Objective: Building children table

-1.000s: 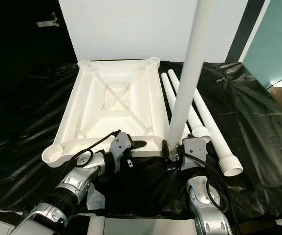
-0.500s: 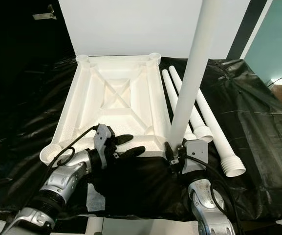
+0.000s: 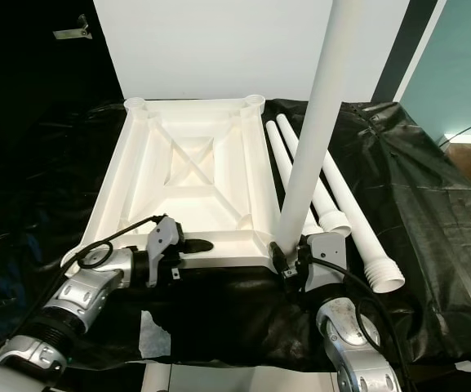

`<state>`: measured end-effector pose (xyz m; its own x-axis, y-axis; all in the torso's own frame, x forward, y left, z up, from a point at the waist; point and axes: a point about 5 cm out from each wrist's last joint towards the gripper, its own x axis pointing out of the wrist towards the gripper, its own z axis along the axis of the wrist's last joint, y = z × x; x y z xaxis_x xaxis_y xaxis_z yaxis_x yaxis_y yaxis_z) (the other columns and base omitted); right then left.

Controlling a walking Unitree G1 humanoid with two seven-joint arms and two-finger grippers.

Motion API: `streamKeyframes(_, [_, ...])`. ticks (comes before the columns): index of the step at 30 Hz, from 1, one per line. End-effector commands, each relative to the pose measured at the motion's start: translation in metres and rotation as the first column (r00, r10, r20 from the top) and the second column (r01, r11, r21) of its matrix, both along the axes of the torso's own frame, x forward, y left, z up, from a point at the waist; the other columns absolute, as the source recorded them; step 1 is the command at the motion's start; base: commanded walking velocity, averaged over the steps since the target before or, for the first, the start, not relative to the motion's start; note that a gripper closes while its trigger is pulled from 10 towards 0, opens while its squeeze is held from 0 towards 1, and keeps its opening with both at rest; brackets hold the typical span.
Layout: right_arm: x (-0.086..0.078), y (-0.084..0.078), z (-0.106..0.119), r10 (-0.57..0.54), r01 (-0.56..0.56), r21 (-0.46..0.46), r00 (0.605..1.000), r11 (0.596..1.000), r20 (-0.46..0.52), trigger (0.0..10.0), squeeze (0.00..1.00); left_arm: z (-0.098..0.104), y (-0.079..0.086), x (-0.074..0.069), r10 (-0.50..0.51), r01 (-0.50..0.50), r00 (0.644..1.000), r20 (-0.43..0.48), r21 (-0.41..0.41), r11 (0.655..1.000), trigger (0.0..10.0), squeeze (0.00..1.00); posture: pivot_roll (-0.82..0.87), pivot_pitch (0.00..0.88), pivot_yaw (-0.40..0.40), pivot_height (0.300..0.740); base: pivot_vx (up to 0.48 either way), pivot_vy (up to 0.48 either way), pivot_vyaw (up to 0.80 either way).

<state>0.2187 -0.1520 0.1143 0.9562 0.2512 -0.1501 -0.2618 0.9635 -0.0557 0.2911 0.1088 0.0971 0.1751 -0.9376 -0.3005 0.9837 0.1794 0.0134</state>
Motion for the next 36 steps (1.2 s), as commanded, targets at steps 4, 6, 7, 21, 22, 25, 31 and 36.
streamKeyframes(4, [-0.015,-0.008,-0.026,-0.022,0.017,-0.027,0.984,0.999,-0.176,10.0,0.0,-0.014,0.001,-0.007,-0.095,0.098,0.993,-0.077,0.046,0.994,10.0,0.0,-0.1,0.002,-0.008,0.74,0.0,0.0,0.0])
streamKeyframes(6, [-0.015,-0.009,-0.025,-0.031,0.026,-0.033,0.985,0.999,-0.17,10.0,0.0,-0.014,0.0,-0.007,-0.098,0.102,0.992,-0.077,0.044,0.994,10.0,0.0,-0.1,0.002,-0.008,0.74,0.0,0.0,0.0])
streamKeyframes(7, [-0.015,-0.011,-0.024,-0.048,0.041,-0.048,0.987,0.998,-0.154,10.0,0.82,-0.014,-0.002,-0.007,-0.101,0.104,0.992,-0.075,0.043,0.994,10.0,0.0,-0.1,0.002,-0.007,0.74,0.0,0.0,0.0])
streamKeyframes(21, [-0.018,-0.006,-0.007,0.025,-0.031,-0.051,0.994,0.998,-0.105,10.0,0.34,-0.015,-0.009,-0.008,-0.105,0.108,0.992,-0.073,0.029,0.994,10.0,0.0,-0.12,0.012,-0.009,0.74,0.0,0.0,0.0])
streamKeyframes(22, [-0.019,-0.001,-0.008,0.075,-0.08,-0.046,0.99,0.996,-0.118,10.0,0.0,-0.015,-0.01,-0.008,-0.105,0.107,0.992,-0.073,0.028,0.994,10.0,0.0,-0.12,0.012,-0.009,0.74,0.0,0.0,0.0])
streamKeyframes(25, [-0.019,0.003,-0.009,0.128,-0.134,-0.042,0.982,0.99,-0.136,10.0,0.0,-0.016,-0.01,-0.008,-0.104,0.107,0.992,-0.073,0.028,0.994,10.0,0.0,-0.12,0.009,-0.008,0.74,0.0,0.0,0.0])
streamKeyframes(31, [-0.006,0.004,-0.008,0.214,-0.223,-0.046,0.964,0.974,-0.159,5.3,0.0,-0.016,-0.01,-0.007,-0.1,0.103,0.992,-0.082,0.038,0.994,10.0,0.0,-0.11,0.002,-0.005,0.74,0.0,0.0,0.0])
streamKeyframes(36, [0.018,0.002,-0.007,0.225,-0.238,-0.061,0.96,0.969,-0.166,0.4,0.0,-0.021,-0.002,-0.012,-0.131,0.15,0.974,-0.183,0.093,0.984,10.0,0.0,-0.09,0.0,-0.003,0.74,0.0,0.0,0.0])
